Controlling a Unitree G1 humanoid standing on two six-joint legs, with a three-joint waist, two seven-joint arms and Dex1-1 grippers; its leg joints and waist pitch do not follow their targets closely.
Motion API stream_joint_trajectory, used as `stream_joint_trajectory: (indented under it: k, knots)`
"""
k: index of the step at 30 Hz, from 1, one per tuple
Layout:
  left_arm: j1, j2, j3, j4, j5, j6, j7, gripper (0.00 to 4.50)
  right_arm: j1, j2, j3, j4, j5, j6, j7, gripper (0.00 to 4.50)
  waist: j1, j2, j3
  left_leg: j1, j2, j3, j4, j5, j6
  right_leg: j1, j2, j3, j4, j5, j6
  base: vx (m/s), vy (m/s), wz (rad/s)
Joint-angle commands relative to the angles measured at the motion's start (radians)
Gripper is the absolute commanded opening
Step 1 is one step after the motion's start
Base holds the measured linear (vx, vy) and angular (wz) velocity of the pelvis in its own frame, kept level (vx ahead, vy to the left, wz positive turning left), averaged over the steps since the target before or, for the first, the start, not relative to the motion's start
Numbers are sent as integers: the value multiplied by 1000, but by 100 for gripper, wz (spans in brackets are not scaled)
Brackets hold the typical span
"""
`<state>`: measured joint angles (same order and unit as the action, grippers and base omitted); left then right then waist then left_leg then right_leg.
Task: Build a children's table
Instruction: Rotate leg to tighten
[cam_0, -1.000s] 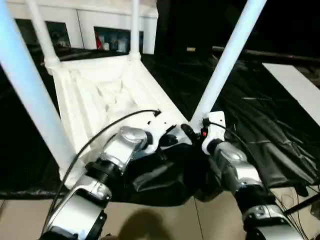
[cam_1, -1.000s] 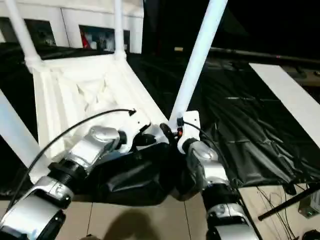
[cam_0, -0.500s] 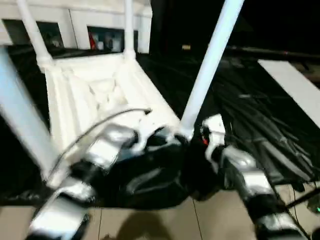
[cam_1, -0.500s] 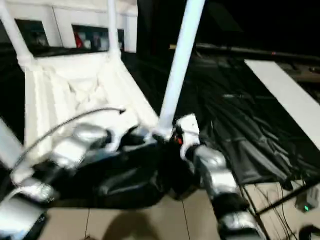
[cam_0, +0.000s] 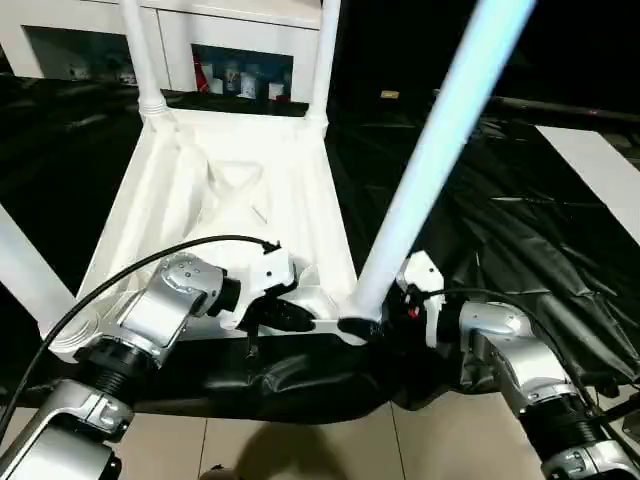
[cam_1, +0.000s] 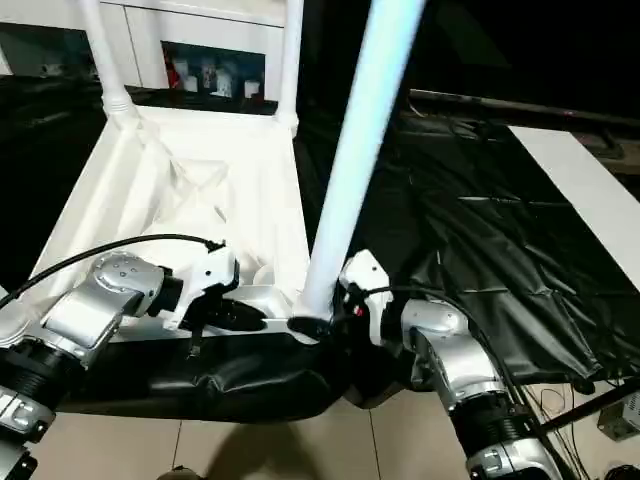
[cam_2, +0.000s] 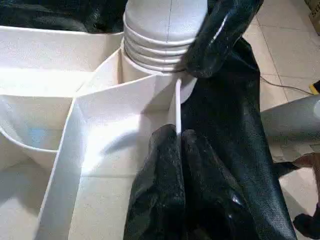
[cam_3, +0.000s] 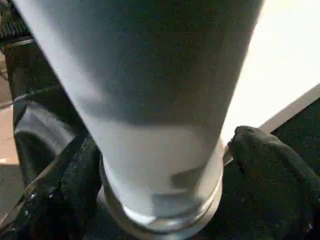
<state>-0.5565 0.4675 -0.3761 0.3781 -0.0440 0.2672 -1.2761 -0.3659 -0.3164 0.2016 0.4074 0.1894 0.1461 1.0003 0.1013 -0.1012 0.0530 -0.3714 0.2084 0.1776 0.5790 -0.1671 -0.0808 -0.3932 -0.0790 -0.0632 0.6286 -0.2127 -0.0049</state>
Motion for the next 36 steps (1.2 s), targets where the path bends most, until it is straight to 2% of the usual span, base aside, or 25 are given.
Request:
stream_joint_trajectory:
  k: [1,4,6,13,18,19,21,22,23,24,25,26,28,30,31,33,36]
  knots:
    - [14,-9,-35,-25,-10,11,-40,0,5,-12,4,-13,-11,9,6,389,-2,2,-58,14,29,-1,-66,-157,14,44,-63,48,-70,-116,-190,0,0,0]
    - [14,-9,-32,-27,-9,12,-37,0,1,-9,0,-10,-8,11,0,377,-3,3,-58,16,30,-1,-66,-159,9,42,-62,47,-69,-105,-193,0,0,0]
    - [16,-8,-29,-30,-8,12,-36,0,0,-8,-2,-11,-5,15,-1,345,-4,2,-59,16,29,-1,-66,-159,7,42,-61,47,-68,-97,-195,0,0,0]
    - [14,-11,-25,-25,-6,9,-29,0,2,3,-13,-9,7,15,-7,298,-3,1,-59,16,28,-1,-64,-157,8,43,-61,47,-68,-95,-198,0,0,0]
    - [17,-30,-18,-19,-5,19,-1,0,2,23,-29,20,-4,4,-60,277,-4,2,-59,16,28,-1,-64,-153,5,44,-61,47,-67,-89,-199,0,0,0]
    - [16,-35,-15,-15,-3,20,10,0,-1,28,-33,32,-9,-3,-77,274,-5,1,-57,16,28,-1,-66,-168,0,43,-62,47,-70,-113,-196,0,0,0]
    - [2,-78,5,28,15,28,102,0,-24,57,-68,108,-30,-23,-185,273,-10,2,-54,18,29,-2,-69,-202,-17,38,-64,47,-76,-169,-191,0,0,0]
    - [-5,-92,13,44,21,29,135,0,-32,65,-79,130,-33,-25,-217,273,-13,2,-53,22,28,-4,-70,-240,-29,36,-66,46,-84,-240,-181,0,0,0]
    - [-15,-115,22,69,30,29,181,0,-45,79,-97,160,-37,-28,-273,272,-14,0,-53,20,28,-6,-70,-258,-35,38,-68,47,-89,-292,-165,0,0,0]
    - [-26,-141,32,96,38,33,233,0,-56,96,-117,187,-35,-31,-325,272,-16,0,-53,19,28,-6,-70,-259,-38,38,-69,48,-89,-301,-160,0,0,0]
    - [-34,-157,38,112,44,35,266,0,-63,107,-129,202,-33,-34,-357,272,-17,1,-52,23,28,-7,-71,-278,-44,32,-69,48,-95,-336,-152,0,0,0]
    - [-45,-182,45,133,49,38,307,0,-72,123,-148,218,-28,-31,-405,272,-17,-2,-54,19,27,-8,-70,-267,-44,36,-69,48,-95,-341,-143,0,0,0]
    - [-56,-208,52,152,52,44,348,0,-81,140,-164,232,-25,-30,-452,272,-15,-1,-54,20,28,-7,-70,-257,-39,33,-68,48,-96,-320,-141,0,0,0]
    - [-95,-286,72,210,63,66,471,0,-112,188,-198,280,-25,-41,-589,272,-16,-1,-57,19,26,-6,-69,-243,-36,33,-65,48,-91,-281,-145,0,0,0]
    - [-97,-289,73,213,64,66,475,0,-113,190,-198,282,-26,-42,-594,272,-19,2,-57,19,26,-6,-70,-239,-41,33,-64,48,-89,-264,-150,0,0,0]
    - [-125,-347,91,260,79,67,569,0,-144,228,-211,329,-39,-60,-687,272,-16,2,-60,18,25,-6,-68,-231,-40,35,-64,47,-88,-238,-150,0,0,0]
    - [-147,-377,89,307,101,38,624,0,-171,260,-186,366,-66,-89,-716,272,-15,1,-63,14,22,-5,-65,-205,-30,39,-63,46,-85,-194,-145,0,0,0]
